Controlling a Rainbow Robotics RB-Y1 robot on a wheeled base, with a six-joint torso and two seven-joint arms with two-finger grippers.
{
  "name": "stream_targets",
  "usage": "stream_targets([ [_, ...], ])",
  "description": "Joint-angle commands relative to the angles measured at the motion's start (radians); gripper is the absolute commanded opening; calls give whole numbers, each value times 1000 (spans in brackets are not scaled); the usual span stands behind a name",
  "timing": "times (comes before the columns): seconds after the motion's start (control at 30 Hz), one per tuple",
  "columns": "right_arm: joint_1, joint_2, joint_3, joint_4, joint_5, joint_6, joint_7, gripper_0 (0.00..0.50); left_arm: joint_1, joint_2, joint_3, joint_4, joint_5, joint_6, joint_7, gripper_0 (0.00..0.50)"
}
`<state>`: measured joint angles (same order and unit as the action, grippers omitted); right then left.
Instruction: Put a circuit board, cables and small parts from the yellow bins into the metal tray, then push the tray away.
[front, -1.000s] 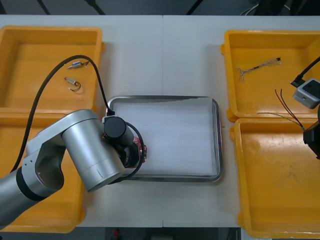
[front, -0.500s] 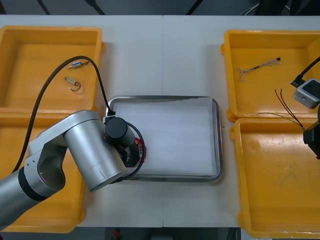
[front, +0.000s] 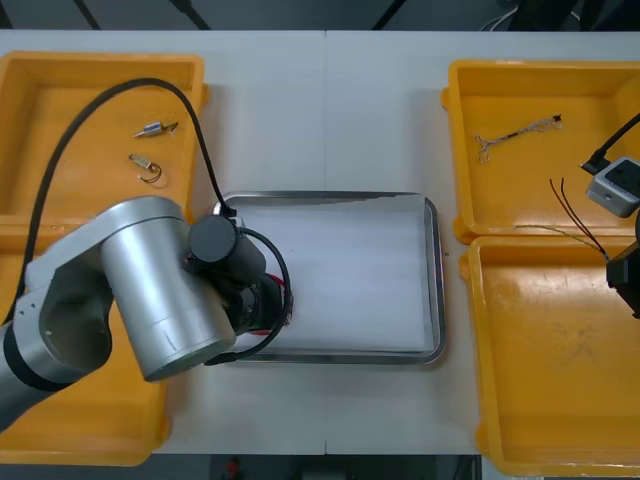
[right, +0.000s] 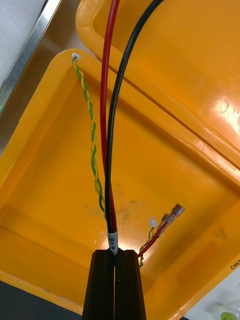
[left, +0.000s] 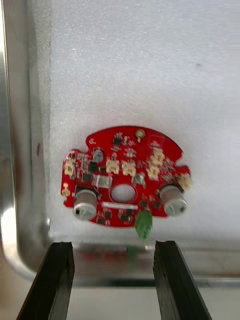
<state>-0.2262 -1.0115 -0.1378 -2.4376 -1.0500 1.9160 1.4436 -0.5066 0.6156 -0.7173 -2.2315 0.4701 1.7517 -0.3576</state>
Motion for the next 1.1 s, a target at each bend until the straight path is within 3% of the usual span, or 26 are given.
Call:
stream_targets([
  [0.03,-22,-39,7,-26,7,4,-9,0,-75,107,116,-132,140,63,69,500],
  [0.17,-22,-39,7,-26,7,4,-9,0,-119,210,214,-155,321,88,39,500],
  [0.37,-9,-38,46,-18,10,4,-9,0,-147,337,348,-128,498,81,-12,500],
  [0.6,-102,-50,152,-29,18,4,4,0,-176,457,495,6,676,80,-66,500],
  [0.83,-252,-50,340,-40,18,4,15,0,-185,538,585,179,763,63,-93,500],
  [1.1,-463,-21,595,-34,18,-8,24,0,-268,561,590,417,772,49,-90,500],
])
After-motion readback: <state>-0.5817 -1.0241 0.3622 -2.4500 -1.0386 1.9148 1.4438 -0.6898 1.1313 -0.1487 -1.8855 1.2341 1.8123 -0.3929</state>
